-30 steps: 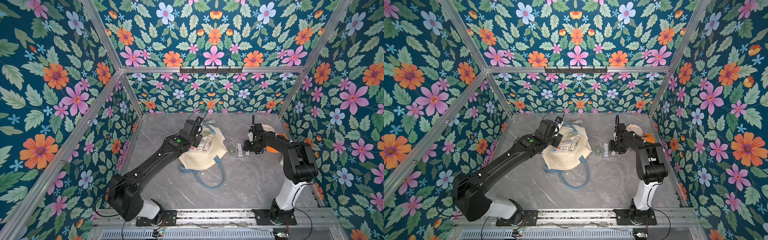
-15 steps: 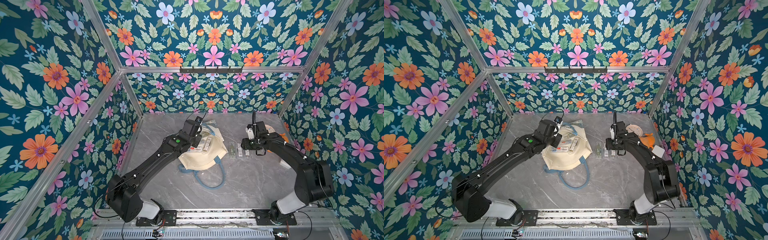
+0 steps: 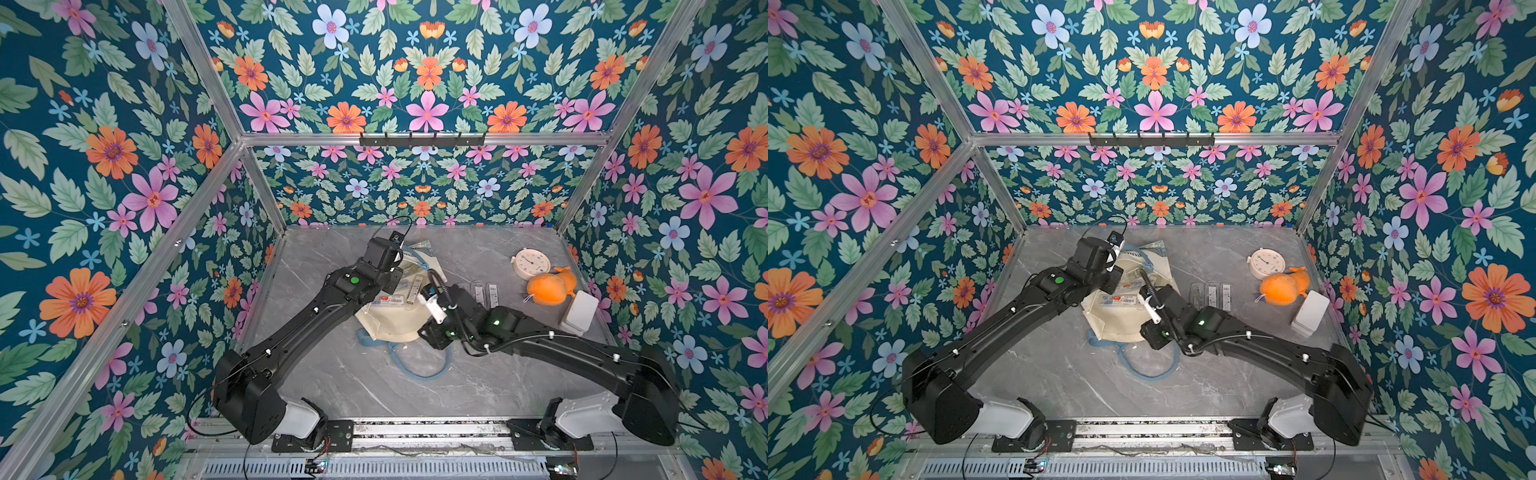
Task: Take out the compass set from the canvas bag
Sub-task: Pick up the compass set from the canvas bag.
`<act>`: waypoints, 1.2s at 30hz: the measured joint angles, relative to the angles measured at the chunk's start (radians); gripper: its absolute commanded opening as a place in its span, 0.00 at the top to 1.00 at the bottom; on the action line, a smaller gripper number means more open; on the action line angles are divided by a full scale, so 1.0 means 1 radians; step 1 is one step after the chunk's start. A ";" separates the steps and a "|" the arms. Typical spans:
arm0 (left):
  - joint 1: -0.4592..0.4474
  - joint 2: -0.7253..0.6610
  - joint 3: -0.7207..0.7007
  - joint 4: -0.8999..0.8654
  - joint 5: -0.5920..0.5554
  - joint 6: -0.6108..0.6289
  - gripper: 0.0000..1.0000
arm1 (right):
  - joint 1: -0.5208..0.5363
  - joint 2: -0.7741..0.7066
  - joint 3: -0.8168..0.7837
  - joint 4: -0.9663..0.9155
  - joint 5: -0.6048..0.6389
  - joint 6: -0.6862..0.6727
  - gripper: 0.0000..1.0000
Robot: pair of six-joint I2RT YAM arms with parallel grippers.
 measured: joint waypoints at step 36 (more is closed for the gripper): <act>0.000 -0.045 -0.031 0.000 0.028 -0.006 1.00 | -0.098 0.570 0.278 0.205 0.415 0.420 0.49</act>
